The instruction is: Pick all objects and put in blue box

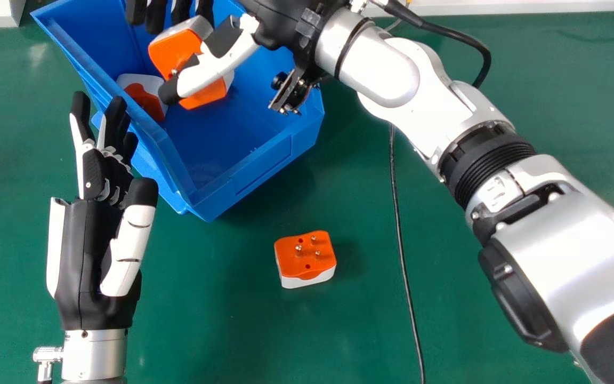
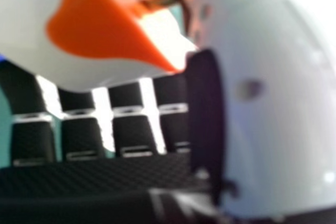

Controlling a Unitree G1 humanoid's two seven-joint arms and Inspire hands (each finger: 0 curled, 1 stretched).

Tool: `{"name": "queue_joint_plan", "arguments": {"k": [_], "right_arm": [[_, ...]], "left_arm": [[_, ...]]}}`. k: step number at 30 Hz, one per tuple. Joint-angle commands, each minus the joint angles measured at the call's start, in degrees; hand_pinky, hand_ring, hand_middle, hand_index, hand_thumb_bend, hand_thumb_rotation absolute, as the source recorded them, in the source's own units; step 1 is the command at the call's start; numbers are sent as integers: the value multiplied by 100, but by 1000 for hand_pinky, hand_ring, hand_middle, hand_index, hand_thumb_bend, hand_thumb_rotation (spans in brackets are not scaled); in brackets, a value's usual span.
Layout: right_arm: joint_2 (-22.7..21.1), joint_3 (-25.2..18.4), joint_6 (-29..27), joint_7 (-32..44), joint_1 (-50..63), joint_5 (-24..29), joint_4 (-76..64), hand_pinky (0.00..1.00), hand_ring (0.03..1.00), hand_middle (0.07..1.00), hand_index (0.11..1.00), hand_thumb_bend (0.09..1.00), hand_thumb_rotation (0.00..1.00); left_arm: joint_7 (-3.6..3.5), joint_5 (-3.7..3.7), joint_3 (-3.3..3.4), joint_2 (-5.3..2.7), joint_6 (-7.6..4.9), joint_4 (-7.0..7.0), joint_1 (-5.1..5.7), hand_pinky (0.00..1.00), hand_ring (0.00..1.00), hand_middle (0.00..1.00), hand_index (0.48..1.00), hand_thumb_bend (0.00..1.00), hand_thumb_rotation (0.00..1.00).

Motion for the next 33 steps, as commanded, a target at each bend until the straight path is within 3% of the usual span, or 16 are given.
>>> {"name": "queue_joint_plan", "arguments": {"k": [1,4,12,16,21,26,30,33], "right_arm": [[-79,-81,-36,39,-309,141,-111,716,806,836,818,931,97],[-103,-72,-26,128,-326,133,-122,776,878,910,883,973,131],[-110,-81,-105,293,-340,158,-135,828,954,987,955,999,160],[-167,-58,-155,295,-328,125,-165,842,970,998,977,1000,175],[-302,-85,-413,360,-208,185,-334,849,975,1000,983,1000,180],[-513,-163,-812,494,156,386,-658,832,966,990,975,1000,184],[-793,-261,-1210,573,655,596,-1073,788,930,963,954,1000,203],[-1097,-416,-1587,748,1152,911,-1465,769,912,949,945,1000,214]], "left_arm": [[-19,-11,-34,12,-134,-54,-7,1000,996,977,913,537,701],[-29,-26,-39,7,-124,-48,-15,1000,995,975,910,529,696],[-1,-2,-43,2,-105,-106,-7,1000,995,973,908,530,695],[-19,-22,-44,0,-117,-72,-14,1000,994,973,907,530,695],[5,14,-43,-3,-123,-101,17,1000,991,971,907,530,695],[-33,-52,-29,24,-120,-110,60,1000,991,971,909,530,695],[3,-52,-7,28,-75,-171,105,1000,996,972,910,530,695],[93,40,42,31,-144,-173,109,1000,997,972,910,532,695]]}}
